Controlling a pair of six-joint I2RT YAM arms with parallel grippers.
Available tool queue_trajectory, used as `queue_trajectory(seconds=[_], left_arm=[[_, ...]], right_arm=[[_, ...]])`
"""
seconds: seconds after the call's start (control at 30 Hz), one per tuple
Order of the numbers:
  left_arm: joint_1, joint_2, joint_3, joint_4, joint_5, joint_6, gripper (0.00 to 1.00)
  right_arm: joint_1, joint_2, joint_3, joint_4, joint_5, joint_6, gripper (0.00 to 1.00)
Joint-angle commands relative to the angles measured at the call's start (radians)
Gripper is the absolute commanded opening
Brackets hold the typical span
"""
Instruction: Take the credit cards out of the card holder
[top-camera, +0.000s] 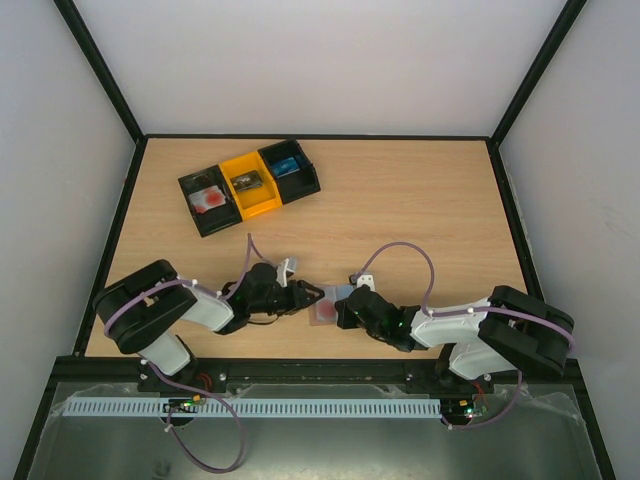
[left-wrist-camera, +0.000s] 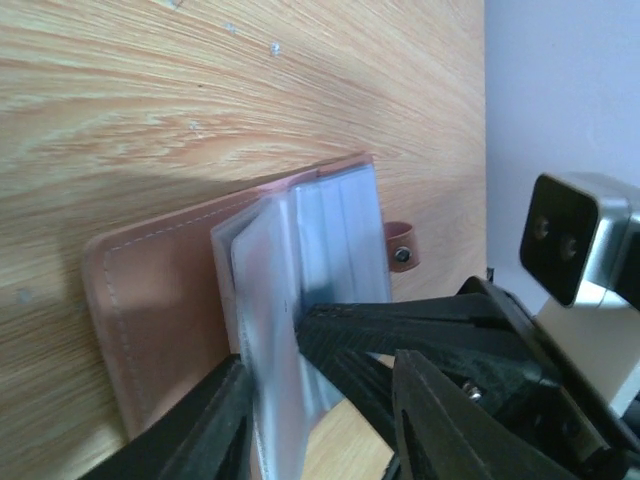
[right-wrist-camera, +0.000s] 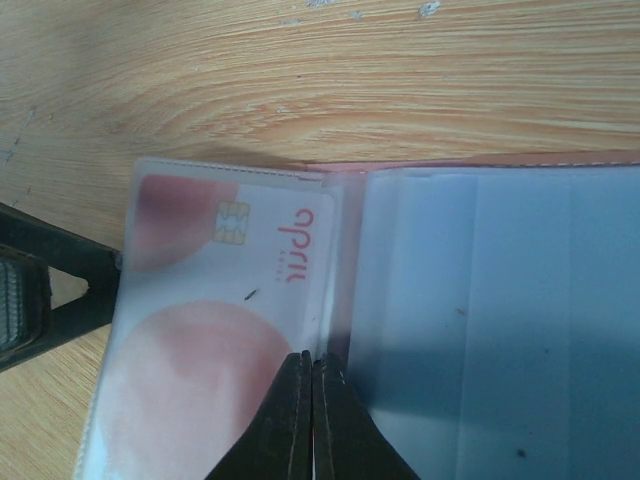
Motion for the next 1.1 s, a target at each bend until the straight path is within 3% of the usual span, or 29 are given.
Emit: queue_trajectory(seconds=[0.0,0.33,0.6,1.07], left_arm=[[-0.017,0.006,0.036,0.023,0.0,0.015,0.38],[-0.03,0.019,0.066,-0.018,0.001,0.024,0.21],[-0.03,-0.028,0.112,-0.202,-0.038,0.1,0.03],[-0.003,-0.093,0.136,-0.43,-0.015,0.2,0.03]], right_arm=[[-0.006,0.016,-0.023,-0.015,0.002,0.004,0.02],[-0.005,0.02,-0.013,-0.003,-0.012,-0.009,0.02],[-0.005,-0.009,-0.011,0.016,-0.036,-0.02,0.04],[-0.006,-0.22,0.009,-0.142,0.007,-0.052,0.2]])
